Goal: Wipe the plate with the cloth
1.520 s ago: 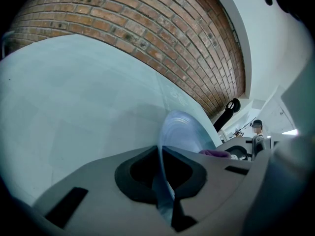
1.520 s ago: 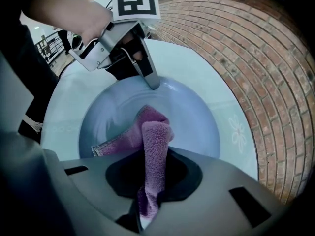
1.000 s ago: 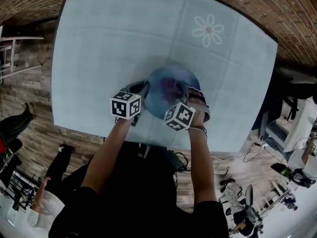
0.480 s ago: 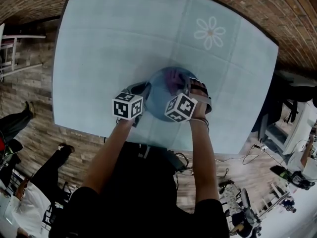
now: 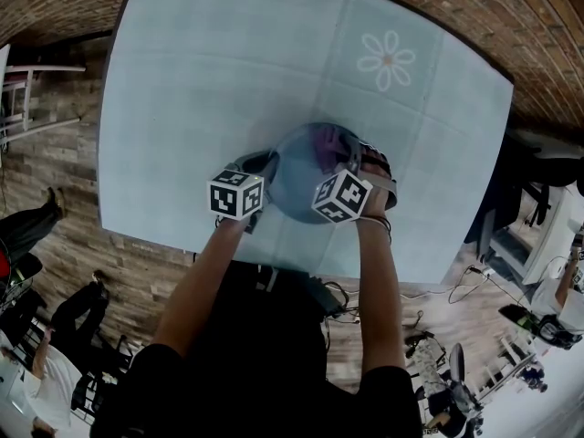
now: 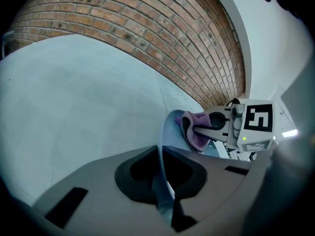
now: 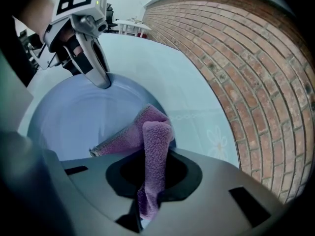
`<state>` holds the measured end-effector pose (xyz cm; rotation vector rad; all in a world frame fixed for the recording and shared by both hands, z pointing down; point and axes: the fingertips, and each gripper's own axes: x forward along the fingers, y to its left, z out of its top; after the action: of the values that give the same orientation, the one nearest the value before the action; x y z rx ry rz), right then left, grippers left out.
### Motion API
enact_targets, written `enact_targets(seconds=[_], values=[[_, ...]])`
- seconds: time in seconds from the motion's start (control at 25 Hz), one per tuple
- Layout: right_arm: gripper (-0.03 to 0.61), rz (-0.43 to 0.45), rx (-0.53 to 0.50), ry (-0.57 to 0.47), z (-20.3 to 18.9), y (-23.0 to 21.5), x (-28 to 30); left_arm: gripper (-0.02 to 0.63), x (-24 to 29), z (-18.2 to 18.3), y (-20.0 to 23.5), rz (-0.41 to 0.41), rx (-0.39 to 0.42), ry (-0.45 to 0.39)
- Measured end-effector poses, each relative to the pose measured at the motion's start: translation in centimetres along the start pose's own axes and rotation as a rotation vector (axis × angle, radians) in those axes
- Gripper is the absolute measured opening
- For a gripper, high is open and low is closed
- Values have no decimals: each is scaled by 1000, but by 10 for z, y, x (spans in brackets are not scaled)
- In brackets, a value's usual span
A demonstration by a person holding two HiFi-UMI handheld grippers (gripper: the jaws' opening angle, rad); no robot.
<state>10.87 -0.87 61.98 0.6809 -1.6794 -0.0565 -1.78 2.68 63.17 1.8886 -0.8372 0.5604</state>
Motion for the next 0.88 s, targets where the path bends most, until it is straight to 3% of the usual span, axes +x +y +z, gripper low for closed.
enact_targets(seconds=[0.52, 0.88], values=[[58, -2, 85, 98, -53, 25, -27, 43, -1, 0, -1, 5, 4, -4], [60, 80, 170, 147, -60, 79, -50, 43, 1, 1, 2, 11, 5, -4]])
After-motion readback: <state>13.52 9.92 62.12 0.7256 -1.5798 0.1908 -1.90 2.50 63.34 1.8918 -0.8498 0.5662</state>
